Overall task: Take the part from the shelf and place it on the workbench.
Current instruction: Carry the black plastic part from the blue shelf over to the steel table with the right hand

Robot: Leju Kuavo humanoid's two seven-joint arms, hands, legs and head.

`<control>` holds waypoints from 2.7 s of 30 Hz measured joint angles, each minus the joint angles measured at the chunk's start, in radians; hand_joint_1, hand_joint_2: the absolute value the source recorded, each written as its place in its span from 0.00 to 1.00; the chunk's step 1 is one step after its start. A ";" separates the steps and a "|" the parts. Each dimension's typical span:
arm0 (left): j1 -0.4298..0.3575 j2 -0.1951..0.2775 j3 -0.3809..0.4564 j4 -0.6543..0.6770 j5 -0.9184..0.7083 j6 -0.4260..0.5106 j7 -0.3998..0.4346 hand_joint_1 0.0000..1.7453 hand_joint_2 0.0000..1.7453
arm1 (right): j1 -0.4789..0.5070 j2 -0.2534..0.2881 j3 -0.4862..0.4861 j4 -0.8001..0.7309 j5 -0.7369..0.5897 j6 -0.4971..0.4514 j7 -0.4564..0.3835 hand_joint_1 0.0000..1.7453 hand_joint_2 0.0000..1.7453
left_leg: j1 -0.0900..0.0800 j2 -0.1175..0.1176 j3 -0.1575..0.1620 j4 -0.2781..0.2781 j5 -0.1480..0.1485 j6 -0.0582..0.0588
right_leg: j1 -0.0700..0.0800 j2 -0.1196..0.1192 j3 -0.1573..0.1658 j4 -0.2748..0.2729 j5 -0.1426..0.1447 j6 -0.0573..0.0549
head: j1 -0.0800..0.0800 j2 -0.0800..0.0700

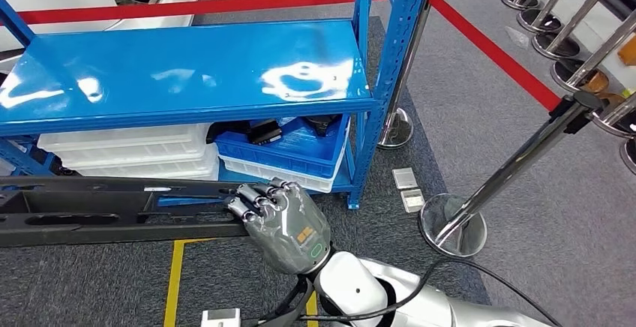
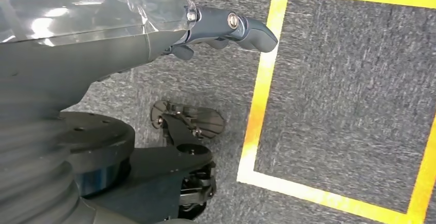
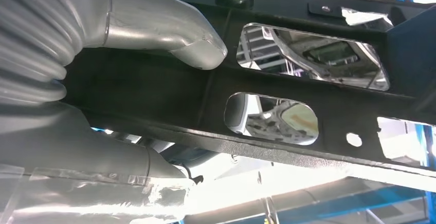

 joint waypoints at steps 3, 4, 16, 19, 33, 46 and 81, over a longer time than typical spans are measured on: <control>0.000 0.000 0.000 0.000 0.000 -0.001 0.000 0.00 1.00 | 0.000 0.000 -0.001 0.002 -0.003 -0.001 0.000 1.00 1.00 | 0.001 -0.001 -0.014 0.014 0.004 -0.009 | -0.003 0.000 0.112 -0.194 0.075 -0.002 | 0.004 0.000; -0.001 0.000 0.000 0.000 0.000 -0.001 0.000 0.00 1.00 | 0.000 0.000 -0.001 0.003 -0.003 -0.001 0.000 1.00 1.00 | -0.001 -0.001 -0.020 0.018 0.007 -0.015 | -0.002 0.001 0.129 -0.234 0.086 -0.006 | 0.004 0.000; 0.000 0.000 0.000 0.000 0.000 -0.002 0.001 0.00 1.00 | 0.004 0.002 -0.003 0.005 -0.010 -0.001 0.001 1.00 1.00 | 0.002 -0.003 -0.063 0.228 -0.117 -0.055 | 0.003 -0.003 0.076 -0.245 0.134 -0.052 | -0.019 0.000; -0.002 0.000 0.000 0.000 0.000 -0.003 0.002 0.00 1.00 | 0.004 0.002 -0.006 0.005 -0.011 -0.001 0.001 1.00 1.00 | -0.003 -0.007 0.044 0.038 -0.057 -0.040 | 0.006 -0.002 0.069 -0.240 0.141 -0.041 | -0.020 0.000; -0.002 0.000 0.000 0.000 0.000 -0.006 0.003 0.00 1.00 | 0.006 -0.001 -0.012 0.006 -0.018 0.003 0.001 1.00 1.00 | -0.003 0.000 -0.011 0.013 0.000 -0.004 | 0.000 0.000 0.091 -0.155 0.069 0.002 | 0.001 0.000; -0.002 0.000 0.000 0.000 0.000 -0.005 0.003 0.00 1.00 | 0.002 0.000 -0.017 0.006 -0.022 0.004 0.005 1.00 1.00 | 0.002 -0.003 -0.090 0.266 -0.134 -0.062 | 0.001 -0.004 0.078 -0.246 0.135 -0.054 | -0.015 0.000; -0.006 0.000 -0.001 0.000 0.000 0.000 -0.004 0.00 1.00 | 0.003 -0.003 -0.023 0.027 -0.027 0.008 0.021 1.00 1.00 | -0.002 0.010 0.008 0.037 -0.025 -0.043 | 0.006 -0.029 0.106 -0.246 0.111 -0.041 | -0.008 0.000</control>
